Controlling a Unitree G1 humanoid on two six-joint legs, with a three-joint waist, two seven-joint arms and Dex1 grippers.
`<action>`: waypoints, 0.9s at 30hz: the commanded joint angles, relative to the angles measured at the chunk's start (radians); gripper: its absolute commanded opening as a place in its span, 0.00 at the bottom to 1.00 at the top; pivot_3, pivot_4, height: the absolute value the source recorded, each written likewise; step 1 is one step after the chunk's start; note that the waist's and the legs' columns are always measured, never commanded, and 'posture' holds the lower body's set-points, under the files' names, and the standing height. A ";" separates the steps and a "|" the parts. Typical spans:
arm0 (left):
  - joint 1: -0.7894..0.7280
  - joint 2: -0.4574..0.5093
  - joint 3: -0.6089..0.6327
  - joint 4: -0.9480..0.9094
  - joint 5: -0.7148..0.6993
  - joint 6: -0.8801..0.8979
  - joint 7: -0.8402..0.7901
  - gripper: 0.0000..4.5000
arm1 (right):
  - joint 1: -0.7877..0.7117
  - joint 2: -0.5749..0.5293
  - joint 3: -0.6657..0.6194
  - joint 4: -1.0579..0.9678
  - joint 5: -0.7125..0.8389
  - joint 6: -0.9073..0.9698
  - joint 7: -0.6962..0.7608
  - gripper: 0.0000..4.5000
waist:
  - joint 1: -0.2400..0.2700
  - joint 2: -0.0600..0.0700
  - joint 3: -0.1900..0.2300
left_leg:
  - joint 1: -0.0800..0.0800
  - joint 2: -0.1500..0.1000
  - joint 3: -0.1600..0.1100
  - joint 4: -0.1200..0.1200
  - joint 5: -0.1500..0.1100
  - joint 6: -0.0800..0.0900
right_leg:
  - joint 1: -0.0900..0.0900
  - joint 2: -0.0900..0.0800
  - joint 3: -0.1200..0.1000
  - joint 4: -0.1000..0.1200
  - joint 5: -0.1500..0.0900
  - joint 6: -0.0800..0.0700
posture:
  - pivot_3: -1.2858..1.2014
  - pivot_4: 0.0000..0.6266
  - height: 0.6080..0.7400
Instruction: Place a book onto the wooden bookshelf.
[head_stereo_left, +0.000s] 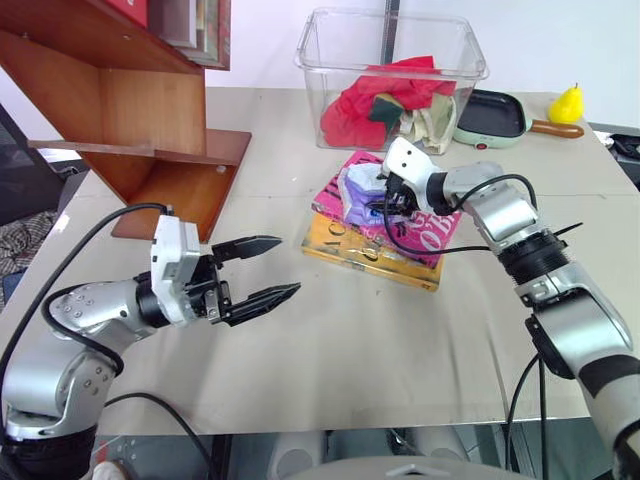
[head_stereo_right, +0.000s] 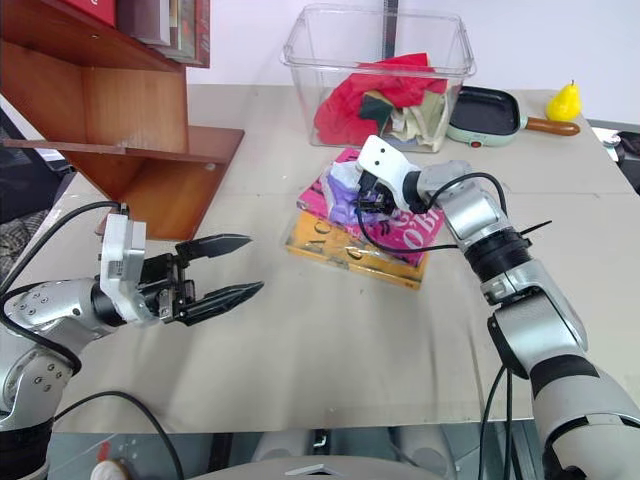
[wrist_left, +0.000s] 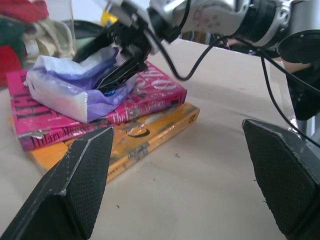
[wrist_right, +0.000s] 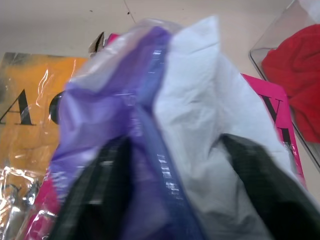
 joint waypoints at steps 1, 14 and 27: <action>0.011 0.014 0.020 -0.053 -0.039 0.006 0.004 0.95 | 0.049 -0.051 -0.057 -0.108 0.039 0.092 0.071 0.19 | 0.000 0.000 0.000 | 0.000 0.000 0.000 0.000 0.000 0.000 | 0.000 0.000 0.000 0.000 0.000 0.000 | 0.52 0.24 1.00; -0.284 -0.045 -0.256 -0.037 -0.137 0.108 -0.025 0.95 | 0.768 -0.257 -0.822 -1.082 0.318 0.584 -0.160 0.01 | 0.027 0.000 0.000 | -0.001 -0.001 -0.004 0.000 0.000 0.000 | 0.000 0.001 -0.003 0.002 0.000 0.001 | 0.52 0.24 1.00; -0.450 -0.141 -0.411 0.121 -0.064 0.100 -0.118 0.95 | 1.130 -0.316 -0.943 -0.922 0.224 0.356 -0.199 0.49 | -0.029 0.002 0.000 | 0.019 -0.001 0.001 0.000 0.000 0.000 | 0.012 0.006 0.008 0.005 -0.002 0.005 | 0.52 0.24 1.00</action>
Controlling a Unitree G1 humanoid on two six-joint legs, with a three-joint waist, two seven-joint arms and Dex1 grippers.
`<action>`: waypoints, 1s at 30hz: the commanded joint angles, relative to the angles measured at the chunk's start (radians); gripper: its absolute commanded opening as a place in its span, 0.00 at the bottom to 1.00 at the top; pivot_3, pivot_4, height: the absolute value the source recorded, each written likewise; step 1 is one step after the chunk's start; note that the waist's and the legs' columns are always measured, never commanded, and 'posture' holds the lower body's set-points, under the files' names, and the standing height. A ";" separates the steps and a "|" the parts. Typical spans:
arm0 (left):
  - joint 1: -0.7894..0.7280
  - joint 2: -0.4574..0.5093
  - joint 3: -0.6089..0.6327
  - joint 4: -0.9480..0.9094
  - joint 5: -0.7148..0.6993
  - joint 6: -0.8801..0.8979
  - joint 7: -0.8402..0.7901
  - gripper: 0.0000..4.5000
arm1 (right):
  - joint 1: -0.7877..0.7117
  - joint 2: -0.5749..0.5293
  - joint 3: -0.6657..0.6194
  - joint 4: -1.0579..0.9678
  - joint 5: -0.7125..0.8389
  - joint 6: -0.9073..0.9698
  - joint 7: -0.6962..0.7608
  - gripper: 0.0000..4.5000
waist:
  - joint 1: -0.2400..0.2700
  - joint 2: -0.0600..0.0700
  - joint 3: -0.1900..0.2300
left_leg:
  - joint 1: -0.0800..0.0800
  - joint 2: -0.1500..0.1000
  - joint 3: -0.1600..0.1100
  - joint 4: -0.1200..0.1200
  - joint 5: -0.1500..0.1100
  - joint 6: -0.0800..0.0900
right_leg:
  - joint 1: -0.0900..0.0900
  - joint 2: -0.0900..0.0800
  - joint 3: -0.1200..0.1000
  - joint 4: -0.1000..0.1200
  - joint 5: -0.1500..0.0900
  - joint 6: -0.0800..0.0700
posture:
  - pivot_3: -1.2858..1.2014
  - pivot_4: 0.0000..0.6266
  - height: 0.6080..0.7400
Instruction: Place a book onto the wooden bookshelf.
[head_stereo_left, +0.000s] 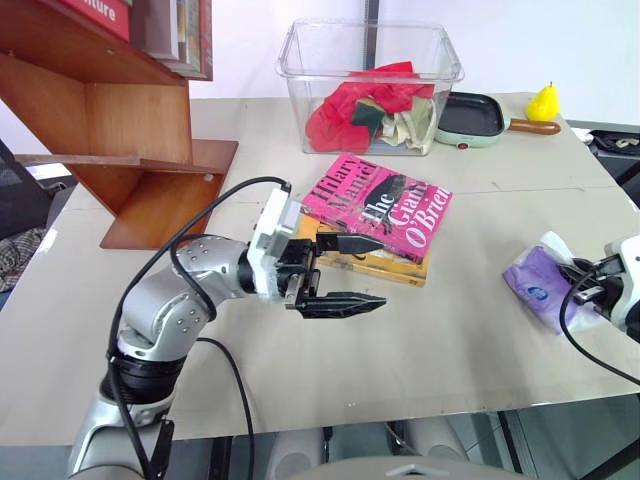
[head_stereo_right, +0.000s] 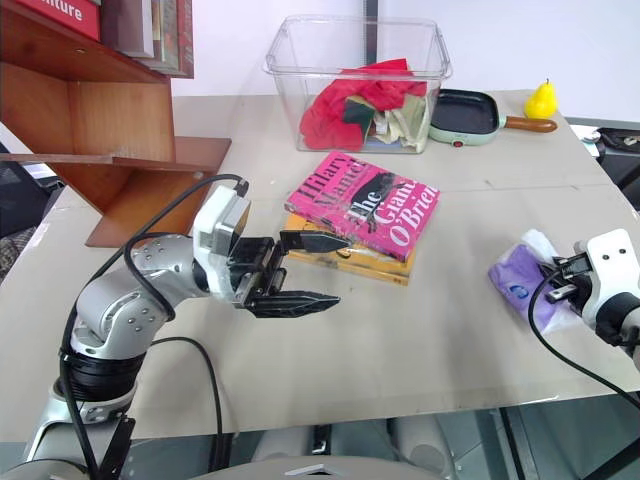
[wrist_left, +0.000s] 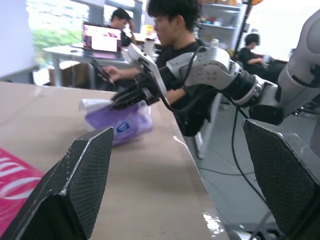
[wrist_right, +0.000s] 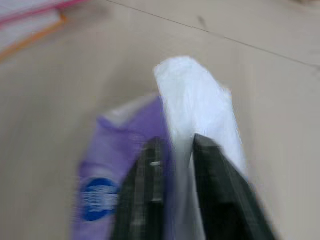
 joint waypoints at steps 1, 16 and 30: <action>-0.007 0.012 0.005 -0.003 0.012 -0.004 -0.022 0.95 | 0.006 -0.046 -0.054 -0.059 0.049 -0.019 0.038 0.60 | 0.000 0.000 0.000 | 0.000 0.000 0.000 0.000 0.000 0.000 | 0.000 0.000 0.000 0.000 0.000 0.000 | 0.52 0.24 1.00; 0.319 0.073 0.249 -0.174 0.059 -0.025 0.219 0.95 | -0.455 -0.070 0.370 0.056 0.194 0.082 -0.065 0.77 | 0.004 -0.006 0.004 | -0.001 0.001 -0.001 -0.001 0.000 0.000 | -0.001 -0.004 0.002 -0.006 0.000 0.000 | 0.52 0.24 1.00; 0.590 0.078 0.453 -0.294 0.041 -0.082 0.278 0.95 | -1.322 0.234 0.795 1.443 -0.317 -0.617 0.079 0.01 | 0.000 -0.002 0.007 | -0.018 0.001 0.006 -0.006 0.000 0.000 | -0.018 -0.001 0.001 -0.008 0.003 -0.004 | 0.52 0.24 1.00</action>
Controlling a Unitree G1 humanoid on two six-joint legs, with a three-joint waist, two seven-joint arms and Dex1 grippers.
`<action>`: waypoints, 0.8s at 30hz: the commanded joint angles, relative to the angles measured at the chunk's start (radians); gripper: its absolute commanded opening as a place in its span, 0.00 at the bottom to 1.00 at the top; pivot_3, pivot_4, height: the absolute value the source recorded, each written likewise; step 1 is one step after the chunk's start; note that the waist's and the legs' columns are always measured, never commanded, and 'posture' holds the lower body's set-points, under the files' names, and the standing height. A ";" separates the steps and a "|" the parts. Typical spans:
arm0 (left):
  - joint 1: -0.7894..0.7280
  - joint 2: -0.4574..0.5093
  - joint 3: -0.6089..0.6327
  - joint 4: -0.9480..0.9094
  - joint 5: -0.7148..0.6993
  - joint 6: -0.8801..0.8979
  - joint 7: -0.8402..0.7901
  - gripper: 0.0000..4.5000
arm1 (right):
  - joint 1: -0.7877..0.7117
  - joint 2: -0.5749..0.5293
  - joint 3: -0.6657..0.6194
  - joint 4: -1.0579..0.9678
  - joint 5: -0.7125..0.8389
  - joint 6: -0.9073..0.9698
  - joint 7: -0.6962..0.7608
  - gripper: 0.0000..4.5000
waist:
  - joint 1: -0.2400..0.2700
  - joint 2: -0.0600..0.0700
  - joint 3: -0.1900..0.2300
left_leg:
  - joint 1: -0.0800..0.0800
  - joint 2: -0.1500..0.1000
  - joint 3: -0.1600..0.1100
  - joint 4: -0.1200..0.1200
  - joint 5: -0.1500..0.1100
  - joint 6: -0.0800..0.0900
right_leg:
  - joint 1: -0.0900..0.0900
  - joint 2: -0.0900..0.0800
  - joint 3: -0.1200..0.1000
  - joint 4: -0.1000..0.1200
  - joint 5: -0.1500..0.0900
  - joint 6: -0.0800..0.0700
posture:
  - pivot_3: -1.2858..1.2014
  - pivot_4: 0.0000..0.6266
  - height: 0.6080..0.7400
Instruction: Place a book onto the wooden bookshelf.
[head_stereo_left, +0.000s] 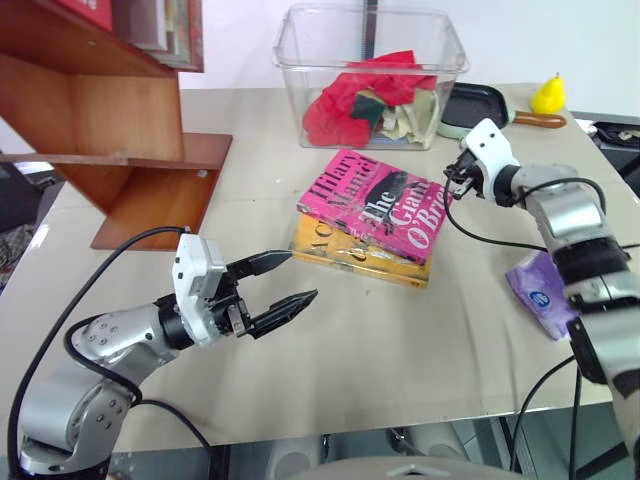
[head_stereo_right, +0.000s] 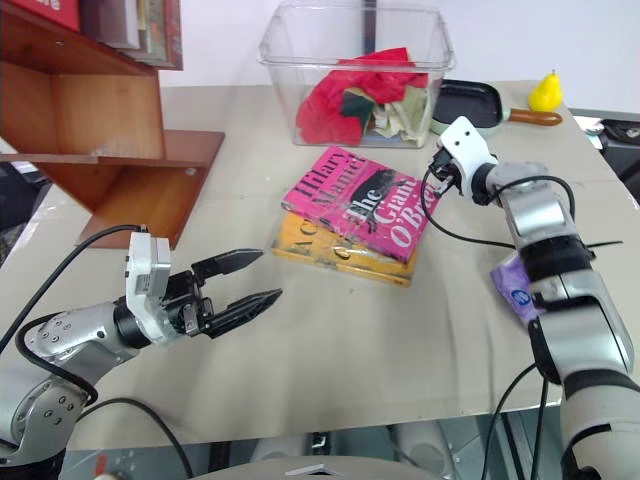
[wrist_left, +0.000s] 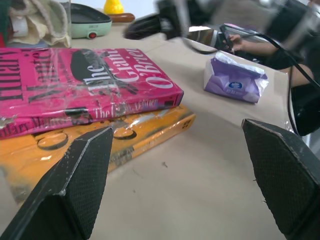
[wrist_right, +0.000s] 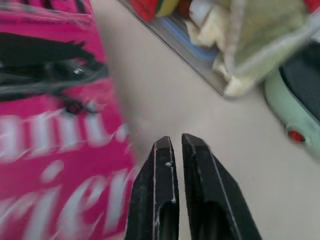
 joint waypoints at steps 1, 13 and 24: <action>0.031 0.005 0.056 -0.035 -0.004 -0.048 -0.009 0.95 | -0.167 0.078 0.017 0.310 -0.078 -0.158 0.059 0.01 | 0.001 0.000 0.000 | 0.000 0.000 0.000 -0.002 0.000 0.000 | 0.000 0.000 0.000 -0.001 0.000 0.000 | 0.52 0.24 1.00; 0.283 -0.050 0.135 -0.039 0.057 -0.168 -0.037 0.95 | -0.308 0.203 0.018 0.447 -0.179 -0.328 0.319 0.01 | -0.007 0.002 0.001 | 0.000 0.000 0.004 -0.009 0.000 -0.001 | -0.005 -0.003 0.001 0.001 0.000 0.000 | 0.52 0.24 1.00; 0.280 -0.017 0.146 -0.039 0.017 -0.130 -0.005 0.95 | -0.242 0.248 -0.007 0.386 -0.170 -0.370 0.319 0.01 | -0.003 0.002 0.001 | 0.001 0.000 0.004 -0.008 0.001 -0.002 | -0.005 -0.003 0.001 0.002 0.000 -0.001 | 0.52 0.24 1.00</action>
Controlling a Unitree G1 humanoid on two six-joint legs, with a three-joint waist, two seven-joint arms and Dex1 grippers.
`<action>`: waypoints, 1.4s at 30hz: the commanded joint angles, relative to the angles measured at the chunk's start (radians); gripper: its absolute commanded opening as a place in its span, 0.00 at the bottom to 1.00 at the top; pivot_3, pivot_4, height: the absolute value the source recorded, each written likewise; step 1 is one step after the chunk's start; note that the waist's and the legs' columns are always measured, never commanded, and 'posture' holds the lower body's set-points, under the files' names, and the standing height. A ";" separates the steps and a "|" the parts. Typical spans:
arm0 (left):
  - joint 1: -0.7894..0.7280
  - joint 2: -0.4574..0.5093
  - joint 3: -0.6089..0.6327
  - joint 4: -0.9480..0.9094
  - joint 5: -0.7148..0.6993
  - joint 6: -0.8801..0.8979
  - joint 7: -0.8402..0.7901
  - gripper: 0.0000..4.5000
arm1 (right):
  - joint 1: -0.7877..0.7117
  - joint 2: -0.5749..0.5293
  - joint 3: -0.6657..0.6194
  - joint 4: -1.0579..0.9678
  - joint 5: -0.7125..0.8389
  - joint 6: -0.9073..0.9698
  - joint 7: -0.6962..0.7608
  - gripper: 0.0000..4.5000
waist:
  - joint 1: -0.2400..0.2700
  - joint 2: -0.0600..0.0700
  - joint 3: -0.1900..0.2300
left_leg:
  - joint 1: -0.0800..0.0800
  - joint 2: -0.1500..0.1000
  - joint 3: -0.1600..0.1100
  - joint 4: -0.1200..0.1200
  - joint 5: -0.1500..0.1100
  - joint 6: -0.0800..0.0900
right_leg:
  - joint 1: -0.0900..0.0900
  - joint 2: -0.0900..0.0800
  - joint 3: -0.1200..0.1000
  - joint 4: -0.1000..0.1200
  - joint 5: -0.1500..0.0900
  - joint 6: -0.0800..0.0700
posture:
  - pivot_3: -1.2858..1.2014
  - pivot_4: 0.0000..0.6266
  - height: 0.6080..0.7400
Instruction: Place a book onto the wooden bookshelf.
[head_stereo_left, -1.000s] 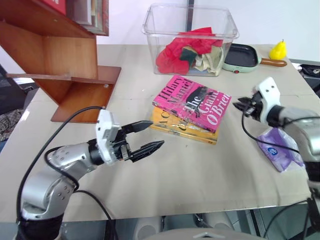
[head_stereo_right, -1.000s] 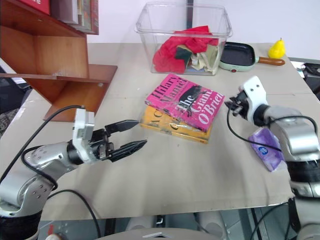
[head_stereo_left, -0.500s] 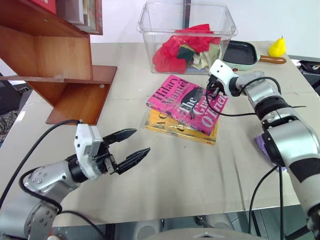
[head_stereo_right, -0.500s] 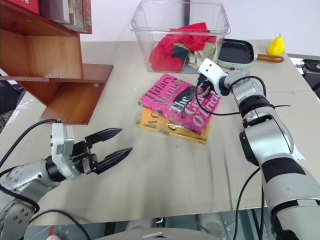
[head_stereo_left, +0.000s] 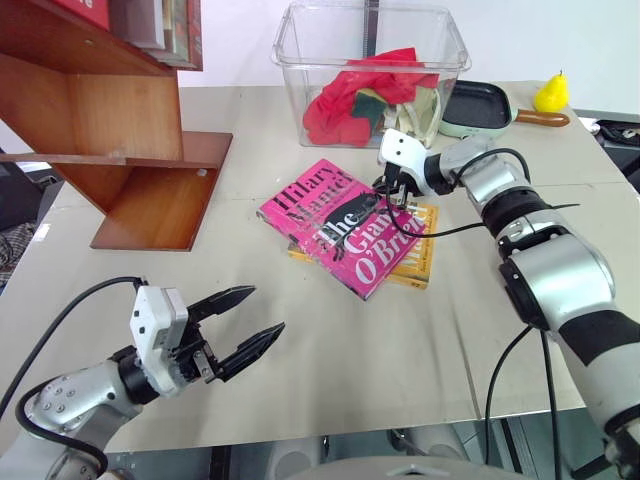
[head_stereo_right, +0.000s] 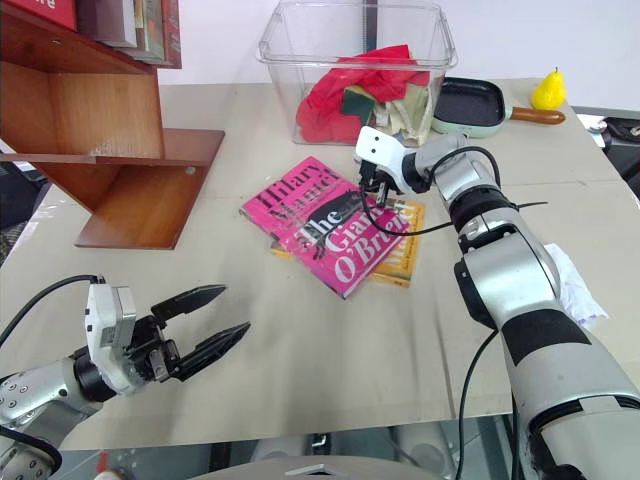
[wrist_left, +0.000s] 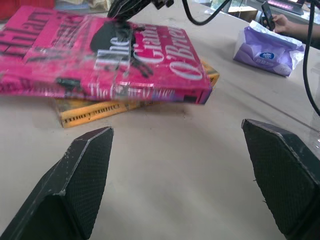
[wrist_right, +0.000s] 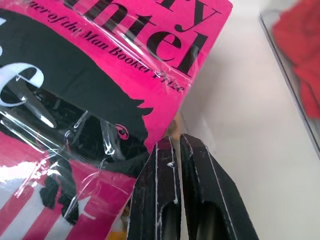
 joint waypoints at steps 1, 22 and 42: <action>-0.016 0.017 0.040 -0.017 -0.058 0.038 0.035 0.95 | 0.012 -0.008 -0.038 -0.050 0.010 -0.037 -0.037 0.01 | -0.001 0.000 0.000 | 0.000 0.000 0.000 0.000 0.000 0.000 | 0.000 0.000 0.000 0.000 0.000 0.000 | 0.52 0.24 1.00; -0.331 0.129 -0.055 0.262 -0.320 0.499 0.205 0.95 | 1.456 -0.470 -0.769 -2.016 0.953 0.642 0.031 0.99 | 0.025 -0.001 0.000 | 0.012 0.001 -0.007 0.001 0.000 0.000 | 0.011 0.005 -0.002 0.004 -0.004 0.004 | 0.52 0.24 1.00; -0.821 -0.157 -0.032 0.760 -0.518 0.809 0.649 0.95 | 1.758 -0.426 -0.830 -2.157 0.919 0.513 -0.136 0.99 | 0.031 -0.011 -0.004 | 0.017 -0.001 -0.006 0.001 0.000 0.000 | 0.019 0.000 -0.004 0.001 -0.002 0.000 | 0.52 0.24 1.00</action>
